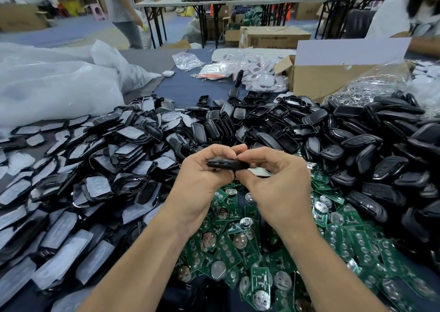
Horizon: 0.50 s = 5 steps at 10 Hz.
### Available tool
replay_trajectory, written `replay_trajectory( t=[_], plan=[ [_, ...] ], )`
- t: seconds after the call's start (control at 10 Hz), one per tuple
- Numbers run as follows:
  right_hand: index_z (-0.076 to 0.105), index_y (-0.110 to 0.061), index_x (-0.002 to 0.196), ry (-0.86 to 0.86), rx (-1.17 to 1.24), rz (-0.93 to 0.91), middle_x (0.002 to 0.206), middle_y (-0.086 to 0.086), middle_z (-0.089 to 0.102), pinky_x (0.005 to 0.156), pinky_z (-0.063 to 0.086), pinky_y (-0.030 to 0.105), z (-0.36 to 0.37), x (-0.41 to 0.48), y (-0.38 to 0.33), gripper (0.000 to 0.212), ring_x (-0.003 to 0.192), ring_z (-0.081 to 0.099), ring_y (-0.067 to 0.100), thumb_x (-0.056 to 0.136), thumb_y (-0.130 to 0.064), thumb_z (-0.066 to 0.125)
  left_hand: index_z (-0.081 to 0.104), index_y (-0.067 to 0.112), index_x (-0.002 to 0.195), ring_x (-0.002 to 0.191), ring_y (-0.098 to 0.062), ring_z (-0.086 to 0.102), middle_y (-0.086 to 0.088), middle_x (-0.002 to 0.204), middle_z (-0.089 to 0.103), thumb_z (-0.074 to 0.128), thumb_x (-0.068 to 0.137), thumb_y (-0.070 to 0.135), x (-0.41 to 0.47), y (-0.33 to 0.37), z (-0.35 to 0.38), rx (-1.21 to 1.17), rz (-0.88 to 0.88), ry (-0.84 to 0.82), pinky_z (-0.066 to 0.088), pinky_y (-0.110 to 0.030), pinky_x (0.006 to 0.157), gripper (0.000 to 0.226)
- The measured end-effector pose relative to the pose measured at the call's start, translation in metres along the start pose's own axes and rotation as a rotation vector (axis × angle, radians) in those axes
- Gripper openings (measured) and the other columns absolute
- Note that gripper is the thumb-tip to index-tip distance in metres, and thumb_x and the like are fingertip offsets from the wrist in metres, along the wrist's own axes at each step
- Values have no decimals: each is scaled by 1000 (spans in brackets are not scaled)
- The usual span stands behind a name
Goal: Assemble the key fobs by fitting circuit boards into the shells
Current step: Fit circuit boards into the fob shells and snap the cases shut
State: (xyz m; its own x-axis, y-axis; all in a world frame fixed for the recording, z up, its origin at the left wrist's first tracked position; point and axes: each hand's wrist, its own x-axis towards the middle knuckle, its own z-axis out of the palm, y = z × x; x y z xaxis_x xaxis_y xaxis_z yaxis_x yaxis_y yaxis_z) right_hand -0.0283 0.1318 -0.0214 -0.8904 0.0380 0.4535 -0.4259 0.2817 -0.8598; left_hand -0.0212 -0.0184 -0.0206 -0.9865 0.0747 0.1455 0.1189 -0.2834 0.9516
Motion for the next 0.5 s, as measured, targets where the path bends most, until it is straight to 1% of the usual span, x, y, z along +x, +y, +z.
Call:
replay_trajectory(
  t=[0.1, 0.2, 0.3, 0.4, 0.5],
  plan=[
    [79, -39, 81, -9, -59, 84, 79, -19, 77, 75, 62, 26, -10, 5, -3, 38, 77, 74, 5, 73, -2, 87, 81, 22, 102, 112, -15, 72, -4, 114, 79, 67, 80, -16, 1, -2, -3, 113, 4, 66, 57, -25, 93, 46],
    [80, -23, 95, 241, 498, 362, 88, -4, 81, 78, 62, 26, -33, 20, -2, 28, 82, 76, 9, 80, 0, 82, 79, 22, 113, 117, -13, 71, 1, 116, 79, 76, 75, -5, 1, -4, -7, 163, -20, 116, 56, -28, 103, 47],
    [77, -12, 109, 379, 869, 531, 100, 3, 80, 81, 62, 26, -47, 28, 6, 22, 91, 77, 16, 87, -11, 80, 82, 31, 105, 115, -9, 72, 6, 113, 80, 75, 70, 6, -1, -2, -4, 231, -42, 123, 54, -32, 102, 44],
    [78, -11, 103, 195, 601, 628, 94, 8, 81, 76, 62, 26, -31, 24, 8, 16, 83, 76, 18, 88, -5, 78, 83, 37, 97, 102, -5, 75, 13, 102, 81, 78, 77, 7, -1, 0, 1, 442, 26, 196, 59, -34, 94, 36],
    [81, -18, 91, 98, 311, 529, 86, 5, 81, 77, 61, 29, -19, 16, 13, 21, 82, 77, 18, 85, 2, 77, 81, 40, 85, 78, -5, 76, 23, 89, 79, 75, 89, -2, -13, 4, 8, 676, 236, 291, 64, -27, 70, 43]
  ],
)
